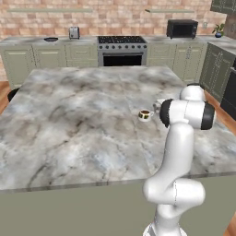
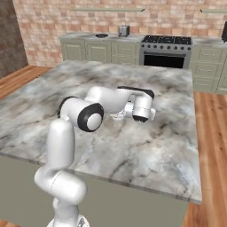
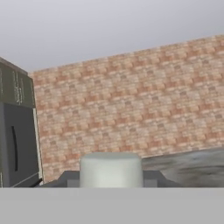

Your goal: Pick up the marshmallow and place it in the cup of hot chocolate on the dining counter.

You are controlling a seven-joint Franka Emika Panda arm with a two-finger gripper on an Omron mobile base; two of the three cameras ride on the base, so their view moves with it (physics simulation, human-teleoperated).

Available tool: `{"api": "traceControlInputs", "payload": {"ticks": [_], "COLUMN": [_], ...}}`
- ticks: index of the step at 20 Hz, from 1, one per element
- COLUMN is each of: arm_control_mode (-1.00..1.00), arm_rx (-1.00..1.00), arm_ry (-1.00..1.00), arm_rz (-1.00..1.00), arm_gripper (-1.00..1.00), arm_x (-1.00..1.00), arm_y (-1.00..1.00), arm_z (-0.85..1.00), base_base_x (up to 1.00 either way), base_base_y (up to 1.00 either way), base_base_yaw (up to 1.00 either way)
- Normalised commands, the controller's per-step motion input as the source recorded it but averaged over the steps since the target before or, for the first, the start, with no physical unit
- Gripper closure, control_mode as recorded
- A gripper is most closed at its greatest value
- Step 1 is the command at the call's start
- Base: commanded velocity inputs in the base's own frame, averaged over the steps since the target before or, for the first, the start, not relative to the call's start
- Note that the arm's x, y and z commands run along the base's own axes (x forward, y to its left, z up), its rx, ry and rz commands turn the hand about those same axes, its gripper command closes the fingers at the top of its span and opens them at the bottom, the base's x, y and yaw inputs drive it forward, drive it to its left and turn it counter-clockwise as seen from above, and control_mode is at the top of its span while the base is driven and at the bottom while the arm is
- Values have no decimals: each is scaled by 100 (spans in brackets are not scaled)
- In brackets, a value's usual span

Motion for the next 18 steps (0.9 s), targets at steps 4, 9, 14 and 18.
{"api": "traceControlInputs", "payload": {"ticks": [4,9,14,18], "arm_control_mode": [-100,-100,-100,-100], "arm_rx": [0,0,0,0], "arm_ry": [2,1,0,1], "arm_rz": [0,0,0,0], "arm_gripper": [100,100,100,100], "arm_x": [0,13,34,36], "arm_y": [-1,0,0,0], "arm_z": [-30,-24,-10,22], "base_base_x": [0,0,0,0], "base_base_y": [0,0,0,0], "base_base_yaw": [0,0,0,0]}}
